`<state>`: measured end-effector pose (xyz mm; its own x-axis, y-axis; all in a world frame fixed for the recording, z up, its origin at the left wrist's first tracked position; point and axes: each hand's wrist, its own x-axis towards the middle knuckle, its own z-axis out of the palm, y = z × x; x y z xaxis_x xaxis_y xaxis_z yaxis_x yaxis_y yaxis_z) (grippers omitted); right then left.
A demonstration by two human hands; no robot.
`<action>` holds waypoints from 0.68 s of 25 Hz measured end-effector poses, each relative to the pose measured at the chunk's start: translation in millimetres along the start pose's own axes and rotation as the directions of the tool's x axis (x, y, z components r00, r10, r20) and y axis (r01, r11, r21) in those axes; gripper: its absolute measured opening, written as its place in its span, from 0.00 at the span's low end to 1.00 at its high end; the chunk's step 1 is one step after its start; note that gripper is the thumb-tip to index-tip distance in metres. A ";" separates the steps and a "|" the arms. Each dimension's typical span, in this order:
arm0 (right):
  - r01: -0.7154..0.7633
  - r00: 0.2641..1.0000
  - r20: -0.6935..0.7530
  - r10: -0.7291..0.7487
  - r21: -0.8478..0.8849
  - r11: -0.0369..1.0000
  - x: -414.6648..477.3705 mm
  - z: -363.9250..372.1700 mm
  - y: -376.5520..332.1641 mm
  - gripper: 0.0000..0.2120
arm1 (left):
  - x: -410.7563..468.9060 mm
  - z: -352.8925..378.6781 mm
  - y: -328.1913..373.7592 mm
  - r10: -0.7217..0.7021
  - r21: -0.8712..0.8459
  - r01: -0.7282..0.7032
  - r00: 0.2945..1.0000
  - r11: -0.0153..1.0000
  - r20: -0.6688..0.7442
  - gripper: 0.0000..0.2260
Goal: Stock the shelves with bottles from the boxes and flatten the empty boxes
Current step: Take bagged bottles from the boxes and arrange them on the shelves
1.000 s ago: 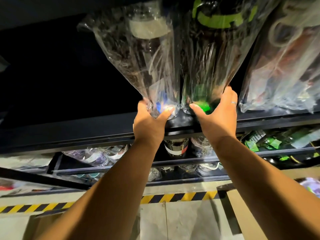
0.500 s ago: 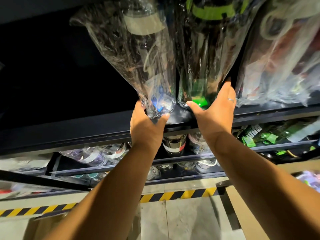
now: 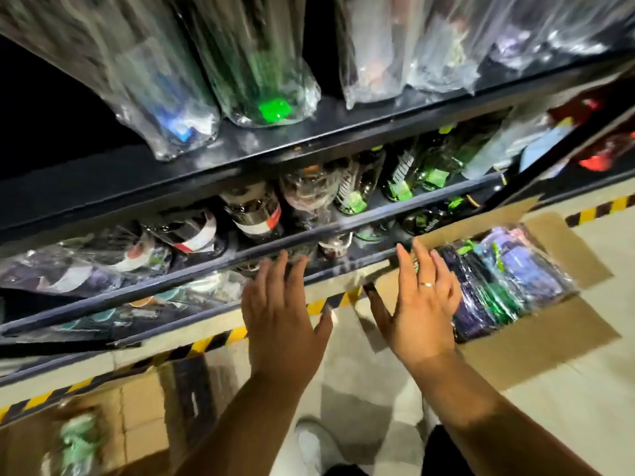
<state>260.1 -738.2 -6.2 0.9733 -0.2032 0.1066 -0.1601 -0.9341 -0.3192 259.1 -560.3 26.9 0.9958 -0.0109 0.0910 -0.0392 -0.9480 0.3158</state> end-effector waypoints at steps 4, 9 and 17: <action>-0.106 0.974 0.174 0.145 -0.217 0.970 -23.0 14.1 93.7 0.38 | -19.6 52.9 53.3 0.060 -0.042 -0.053 0.977 0.998 0.204 0.39; -0.298 0.893 0.272 0.358 -0.238 0.924 -23.2 22.7 213.4 0.42 | -33.5 126.7 130.2 0.082 -0.053 -0.064 0.887 0.997 0.454 0.40; -0.373 0.730 0.535 0.424 -0.208 0.904 20.5 103.5 308.5 0.45 | -19.7 227.6 208.2 0.029 -0.094 0.031 0.820 0.995 0.572 0.40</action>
<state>247.6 -1000.1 -200.0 0.7311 -0.3876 -0.5615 -0.5419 -0.8299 -0.1327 250.2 -829.8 -124.1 0.8626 -0.2179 -0.4566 -0.0160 -0.9138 0.4058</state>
